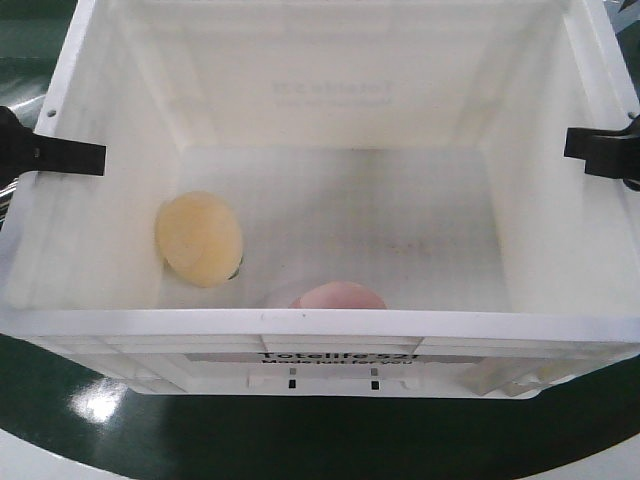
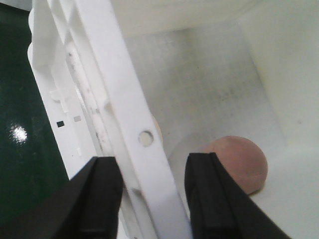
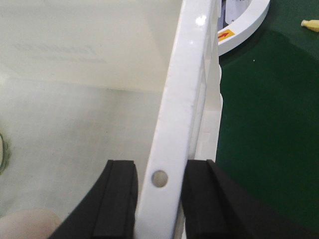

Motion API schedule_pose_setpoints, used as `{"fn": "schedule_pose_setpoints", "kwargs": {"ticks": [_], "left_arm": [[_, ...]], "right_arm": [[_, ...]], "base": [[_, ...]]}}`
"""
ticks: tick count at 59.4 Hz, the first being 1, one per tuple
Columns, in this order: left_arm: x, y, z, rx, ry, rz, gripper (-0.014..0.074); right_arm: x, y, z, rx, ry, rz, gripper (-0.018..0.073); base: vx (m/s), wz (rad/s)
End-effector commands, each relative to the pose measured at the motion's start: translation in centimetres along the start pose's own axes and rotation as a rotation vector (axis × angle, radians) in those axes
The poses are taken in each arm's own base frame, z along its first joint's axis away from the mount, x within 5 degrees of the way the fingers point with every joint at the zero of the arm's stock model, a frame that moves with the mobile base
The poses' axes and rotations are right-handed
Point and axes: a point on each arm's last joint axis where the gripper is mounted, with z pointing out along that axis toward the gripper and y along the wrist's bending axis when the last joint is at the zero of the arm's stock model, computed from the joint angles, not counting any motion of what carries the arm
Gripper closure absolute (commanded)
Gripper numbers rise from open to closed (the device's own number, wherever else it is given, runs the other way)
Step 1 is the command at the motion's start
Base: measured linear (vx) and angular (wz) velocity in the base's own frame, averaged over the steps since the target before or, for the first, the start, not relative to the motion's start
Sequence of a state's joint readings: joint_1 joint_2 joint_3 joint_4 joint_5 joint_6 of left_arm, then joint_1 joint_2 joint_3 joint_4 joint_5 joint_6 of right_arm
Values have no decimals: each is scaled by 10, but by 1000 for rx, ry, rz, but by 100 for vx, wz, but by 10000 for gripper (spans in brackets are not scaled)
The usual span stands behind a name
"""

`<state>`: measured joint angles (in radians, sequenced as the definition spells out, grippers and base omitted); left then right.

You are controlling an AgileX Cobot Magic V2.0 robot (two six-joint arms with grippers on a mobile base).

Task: Place moving items into box and shelve
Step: 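Hold the tote raised while the base drives away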

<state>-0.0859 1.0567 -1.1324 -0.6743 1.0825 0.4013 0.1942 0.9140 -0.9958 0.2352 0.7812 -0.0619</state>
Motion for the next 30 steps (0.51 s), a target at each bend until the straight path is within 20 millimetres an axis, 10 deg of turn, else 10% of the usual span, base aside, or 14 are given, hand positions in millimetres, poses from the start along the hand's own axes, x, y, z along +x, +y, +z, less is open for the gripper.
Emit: {"fn": "schedule_pose_setpoints", "kwargs": {"ticks": [1,30], "left_arm": [[-20,-20,-18,85,-199,6,603],[-19,-20,-17,88,-191,5,603]], "right_arm": [[-22,8,-17,-54,-195,23,565],[-23,8,-17,-58,-197,27,565]], "base": [[0,0],[0,0]]}}
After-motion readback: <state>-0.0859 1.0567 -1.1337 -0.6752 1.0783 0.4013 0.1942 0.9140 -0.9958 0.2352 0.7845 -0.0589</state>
